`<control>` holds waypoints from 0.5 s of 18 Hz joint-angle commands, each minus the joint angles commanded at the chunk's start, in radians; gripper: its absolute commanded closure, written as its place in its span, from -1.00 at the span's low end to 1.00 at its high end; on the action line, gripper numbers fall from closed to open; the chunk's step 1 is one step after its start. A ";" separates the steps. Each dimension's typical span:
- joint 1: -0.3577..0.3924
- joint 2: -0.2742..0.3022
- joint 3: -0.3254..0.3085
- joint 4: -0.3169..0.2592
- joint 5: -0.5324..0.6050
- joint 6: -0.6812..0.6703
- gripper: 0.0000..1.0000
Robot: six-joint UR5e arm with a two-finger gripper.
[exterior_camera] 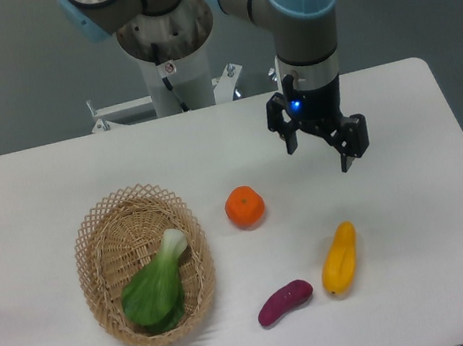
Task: Pick up the green vegetable from the basket
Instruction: 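Move the open gripper over the wicker basket toward the bok choy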
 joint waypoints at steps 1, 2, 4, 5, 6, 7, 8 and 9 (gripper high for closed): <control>-0.002 0.000 0.000 0.000 0.000 -0.002 -1.00; -0.005 0.000 -0.005 0.003 0.002 -0.002 -1.00; -0.008 0.000 -0.009 0.002 0.000 -0.005 -1.00; -0.009 0.002 -0.018 0.003 0.000 -0.012 -1.00; -0.011 0.008 -0.031 0.005 -0.003 -0.027 -1.00; -0.012 0.012 -0.044 0.009 -0.002 -0.046 -1.00; -0.017 0.012 -0.055 0.012 -0.003 -0.066 -1.00; -0.032 0.011 -0.057 0.012 -0.002 -0.087 -1.00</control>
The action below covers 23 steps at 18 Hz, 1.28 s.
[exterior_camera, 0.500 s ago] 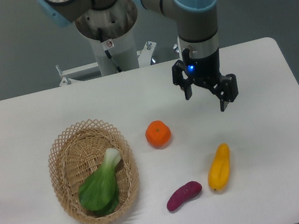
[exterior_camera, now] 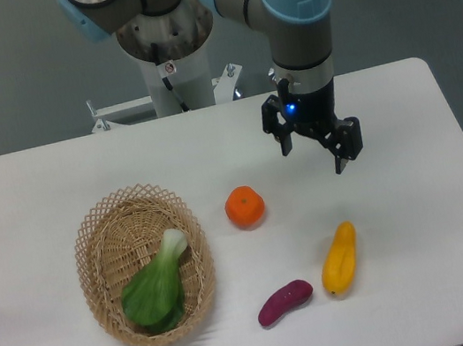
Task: Pick up the green vegetable from the basket
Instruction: 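Move the open gripper over the wicker basket toward the bok choy, then lower the gripper onto the bok choy leaves and close it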
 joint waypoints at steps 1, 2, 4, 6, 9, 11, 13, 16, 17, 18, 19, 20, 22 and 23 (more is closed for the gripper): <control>-0.011 -0.002 0.000 0.000 0.000 -0.011 -1.00; -0.038 -0.008 0.000 0.003 0.000 -0.047 -1.00; -0.106 -0.024 -0.003 0.041 0.000 -0.204 -1.00; -0.152 -0.038 -0.005 0.064 0.002 -0.281 -1.00; -0.225 -0.066 -0.023 0.110 0.009 -0.402 -1.00; -0.290 -0.072 -0.034 0.127 0.011 -0.491 -1.00; -0.327 -0.080 -0.066 0.143 0.011 -0.555 -1.00; -0.393 -0.147 -0.077 0.204 0.037 -0.575 -1.00; -0.411 -0.165 -0.077 0.222 0.057 -0.583 -1.00; -0.439 -0.187 -0.072 0.238 0.067 -0.589 -1.00; -0.454 -0.210 -0.074 0.258 0.077 -0.595 -1.00; -0.457 -0.231 -0.074 0.264 0.090 -0.597 -1.00; -0.474 -0.259 -0.074 0.275 0.117 -0.594 -1.00; -0.480 -0.267 -0.074 0.281 0.120 -0.594 -1.00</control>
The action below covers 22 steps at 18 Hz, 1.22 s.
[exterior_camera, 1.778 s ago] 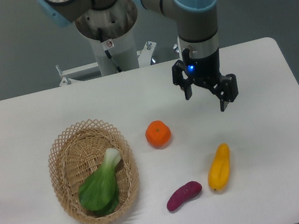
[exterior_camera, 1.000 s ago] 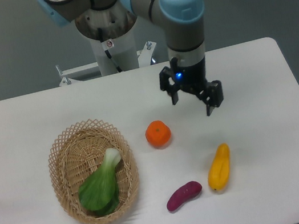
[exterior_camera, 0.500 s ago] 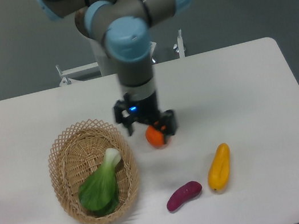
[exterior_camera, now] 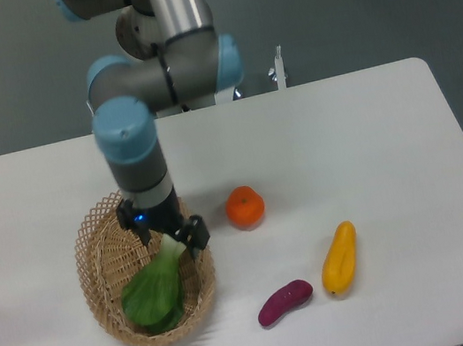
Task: Pick up the green vegetable from the basket
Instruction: 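Lower the gripper onto the bok choy leaves and close it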
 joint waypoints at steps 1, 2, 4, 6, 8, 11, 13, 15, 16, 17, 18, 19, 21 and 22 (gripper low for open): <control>0.000 -0.003 -0.002 -0.001 0.000 0.002 -1.00; 0.000 -0.012 -0.003 0.000 0.002 0.002 -1.00; 0.000 -0.025 -0.002 0.000 0.002 0.002 -1.00; -0.002 -0.040 -0.005 0.000 0.003 0.003 -1.00; -0.006 -0.048 -0.005 0.005 0.012 0.000 -1.00; -0.015 -0.048 -0.003 0.006 0.029 0.000 -1.00; -0.015 -0.045 0.002 0.006 0.034 0.003 -0.80; -0.015 -0.040 0.000 0.006 0.034 0.006 0.00; -0.015 -0.038 0.002 0.006 0.032 0.006 0.24; -0.014 -0.037 0.002 0.006 0.034 0.006 0.33; -0.015 -0.035 0.002 0.006 0.034 0.008 0.37; -0.014 -0.034 0.003 0.006 0.034 0.009 0.38; -0.014 -0.031 0.006 0.006 0.032 0.011 0.38; -0.014 -0.028 0.008 0.006 0.032 0.012 0.38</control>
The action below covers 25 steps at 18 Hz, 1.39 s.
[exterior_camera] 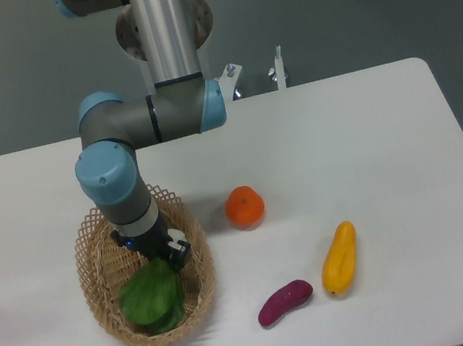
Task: Pick up the green vegetable from the basket
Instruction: 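Lower the gripper onto the bok choy leaves and close it, then lift the bok choy out of the basket and carry it away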
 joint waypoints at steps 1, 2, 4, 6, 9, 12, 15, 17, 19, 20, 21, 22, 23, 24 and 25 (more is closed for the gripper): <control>0.000 0.002 0.000 0.000 0.000 0.002 0.38; 0.000 0.005 0.000 0.000 -0.002 0.002 0.38; 0.002 0.006 0.003 0.000 -0.002 0.003 0.38; 0.003 0.020 0.006 0.000 -0.005 0.006 0.38; 0.011 0.058 0.008 -0.002 -0.011 0.011 0.38; 0.035 0.100 0.012 -0.009 -0.023 0.037 0.38; 0.066 0.117 0.025 -0.021 -0.026 0.061 0.38; 0.098 0.135 0.034 -0.023 -0.035 0.101 0.38; 0.147 0.161 0.034 -0.025 -0.072 0.152 0.38; 0.176 0.172 0.032 -0.026 -0.093 0.179 0.37; 0.204 0.187 0.032 -0.040 -0.113 0.207 0.37; 0.234 0.195 0.034 -0.063 -0.124 0.239 0.37; 0.265 0.205 0.034 -0.084 -0.130 0.277 0.37; 0.293 0.215 0.034 -0.104 -0.132 0.317 0.37; 0.320 0.222 0.034 -0.118 -0.132 0.352 0.37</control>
